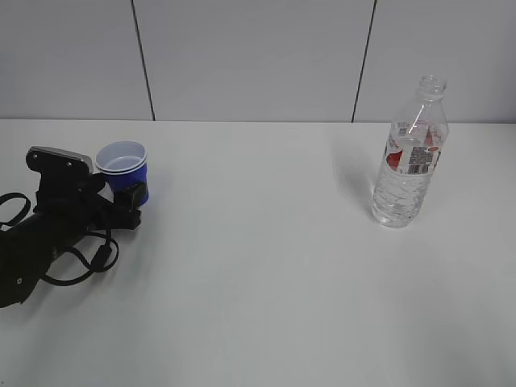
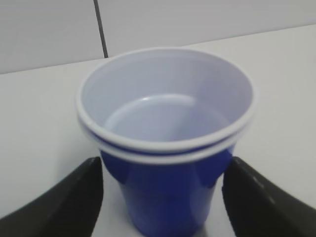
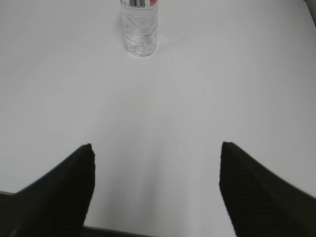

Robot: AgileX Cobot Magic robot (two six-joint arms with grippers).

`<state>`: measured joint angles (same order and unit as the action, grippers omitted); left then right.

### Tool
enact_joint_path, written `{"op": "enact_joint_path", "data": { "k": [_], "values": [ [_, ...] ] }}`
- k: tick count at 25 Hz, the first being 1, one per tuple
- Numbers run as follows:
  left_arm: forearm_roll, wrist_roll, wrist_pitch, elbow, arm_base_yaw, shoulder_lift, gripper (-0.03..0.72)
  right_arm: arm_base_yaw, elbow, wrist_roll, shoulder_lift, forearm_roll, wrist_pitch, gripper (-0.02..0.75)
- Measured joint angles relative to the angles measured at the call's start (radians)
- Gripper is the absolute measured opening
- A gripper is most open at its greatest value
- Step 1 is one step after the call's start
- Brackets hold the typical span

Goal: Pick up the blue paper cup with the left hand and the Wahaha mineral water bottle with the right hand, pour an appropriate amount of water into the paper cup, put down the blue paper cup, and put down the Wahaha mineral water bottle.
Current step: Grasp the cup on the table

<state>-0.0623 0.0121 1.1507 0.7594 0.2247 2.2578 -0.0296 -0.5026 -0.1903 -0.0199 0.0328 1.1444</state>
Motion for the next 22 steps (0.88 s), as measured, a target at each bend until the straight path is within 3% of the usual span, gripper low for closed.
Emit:
{"op": "enact_joint_path", "data": {
  "k": [22],
  "values": [
    [-0.020,-0.034,0.000,0.074,0.000,0.060,0.568,0.000,0.000,0.000,0.000,0.002,0.000,0.587]
  ]
}}
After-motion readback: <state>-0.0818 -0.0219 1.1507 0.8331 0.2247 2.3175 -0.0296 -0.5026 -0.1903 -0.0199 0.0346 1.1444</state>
